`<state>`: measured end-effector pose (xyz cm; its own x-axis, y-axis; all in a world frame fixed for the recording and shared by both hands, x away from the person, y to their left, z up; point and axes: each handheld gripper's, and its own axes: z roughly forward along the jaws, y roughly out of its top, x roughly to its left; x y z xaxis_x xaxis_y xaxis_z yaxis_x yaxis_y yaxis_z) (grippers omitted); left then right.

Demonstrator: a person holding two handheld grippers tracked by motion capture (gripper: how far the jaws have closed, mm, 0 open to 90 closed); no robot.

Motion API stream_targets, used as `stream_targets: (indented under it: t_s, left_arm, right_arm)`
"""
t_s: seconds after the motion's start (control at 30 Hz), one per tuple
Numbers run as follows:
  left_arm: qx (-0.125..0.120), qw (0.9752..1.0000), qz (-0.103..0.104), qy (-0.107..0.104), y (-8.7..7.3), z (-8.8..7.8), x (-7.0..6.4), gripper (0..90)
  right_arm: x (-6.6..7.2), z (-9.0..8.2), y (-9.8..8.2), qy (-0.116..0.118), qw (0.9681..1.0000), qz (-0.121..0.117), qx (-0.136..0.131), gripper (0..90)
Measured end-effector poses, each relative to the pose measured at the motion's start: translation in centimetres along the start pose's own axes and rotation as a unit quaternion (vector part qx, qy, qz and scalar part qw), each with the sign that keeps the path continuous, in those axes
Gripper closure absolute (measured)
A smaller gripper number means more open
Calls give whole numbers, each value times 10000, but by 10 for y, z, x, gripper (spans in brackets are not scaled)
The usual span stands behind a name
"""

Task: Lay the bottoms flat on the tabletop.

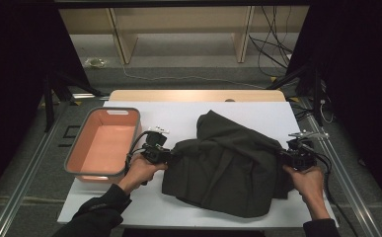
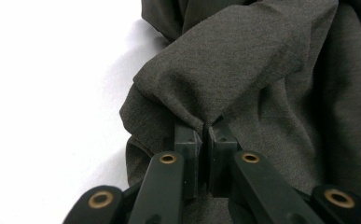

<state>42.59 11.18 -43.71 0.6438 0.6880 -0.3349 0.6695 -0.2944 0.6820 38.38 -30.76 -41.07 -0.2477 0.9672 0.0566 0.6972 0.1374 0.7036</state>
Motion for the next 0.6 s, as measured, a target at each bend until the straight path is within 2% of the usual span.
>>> stream_targets:
  t_s: [0.13,0.2,0.23,0.3,0.33,0.5,0.57,0.6]
  left_arm:
    - [24,10000,9,-17,-1,-1,-2,846]
    - [36,10000,36,-42,-3,-1,-4,844]
    - [57,10000,35,-61,-4,-1,-5,844]
    - [90,9999,71,-104,-5,0,-6,843]
    - [118,9998,93,-122,-5,1,-8,843]
    - [165,9996,174,-180,-6,4,-15,842]
    - [181,9995,190,-203,-6,6,-18,843]
    - [210,9992,239,-222,-6,6,-19,842]
  right_arm:
    - [1,7,-4,112,9996,-25,247,868]
    - [4,8,-3,169,9995,-16,249,819]
    - [4,7,-2,249,9995,-27,204,718]
    - [6,3,2,406,9991,29,87,582]
    - [10,-3,10,656,9978,6,-76,483]
    - [22,-10,23,836,9960,-122,-299,397]
    - [28,-10,29,991,9942,-198,-377,379]
    - [36,-8,35,1080,9930,-291,-393,357]
